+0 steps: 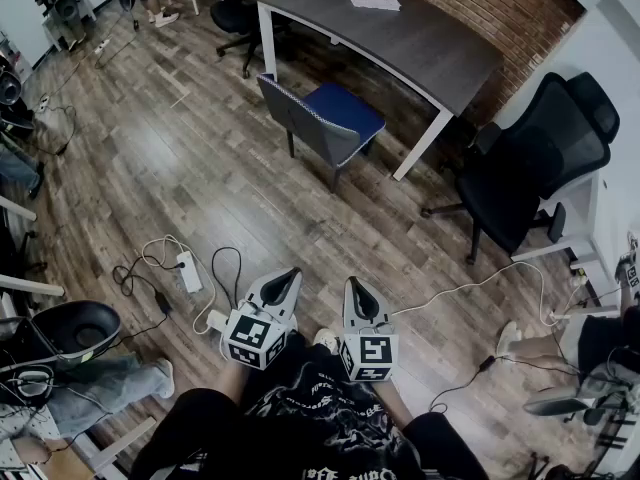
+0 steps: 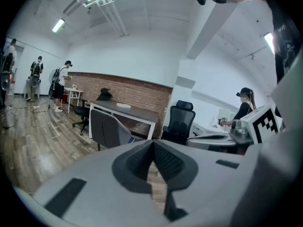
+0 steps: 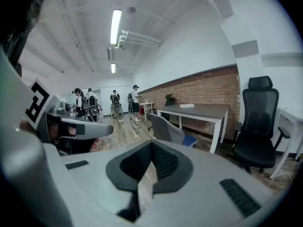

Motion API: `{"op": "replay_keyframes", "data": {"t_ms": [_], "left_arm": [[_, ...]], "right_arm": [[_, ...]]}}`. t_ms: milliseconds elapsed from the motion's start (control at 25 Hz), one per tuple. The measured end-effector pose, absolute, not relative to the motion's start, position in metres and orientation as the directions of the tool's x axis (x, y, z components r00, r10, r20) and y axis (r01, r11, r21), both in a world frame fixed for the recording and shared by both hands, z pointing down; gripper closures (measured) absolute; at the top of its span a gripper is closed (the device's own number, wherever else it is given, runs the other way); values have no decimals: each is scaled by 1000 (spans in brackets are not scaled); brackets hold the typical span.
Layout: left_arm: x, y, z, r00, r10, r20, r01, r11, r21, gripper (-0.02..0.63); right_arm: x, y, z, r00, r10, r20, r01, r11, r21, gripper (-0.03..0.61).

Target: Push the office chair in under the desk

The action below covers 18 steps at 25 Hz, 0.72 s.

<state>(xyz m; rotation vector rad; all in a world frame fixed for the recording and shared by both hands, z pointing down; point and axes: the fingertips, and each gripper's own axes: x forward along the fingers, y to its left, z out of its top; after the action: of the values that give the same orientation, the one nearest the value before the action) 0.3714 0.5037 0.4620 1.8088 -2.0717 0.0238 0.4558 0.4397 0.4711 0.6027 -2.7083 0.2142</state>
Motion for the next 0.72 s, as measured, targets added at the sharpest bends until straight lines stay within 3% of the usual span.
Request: {"op": "replay_keyframes", "data": {"t_ms": [720], "left_arm": [[335, 508, 478, -20, -950, 310, -965, 99, 241, 607]], "right_arm": [[441, 441, 480, -789, -486, 375, -555, 826, -96, 575]]}}
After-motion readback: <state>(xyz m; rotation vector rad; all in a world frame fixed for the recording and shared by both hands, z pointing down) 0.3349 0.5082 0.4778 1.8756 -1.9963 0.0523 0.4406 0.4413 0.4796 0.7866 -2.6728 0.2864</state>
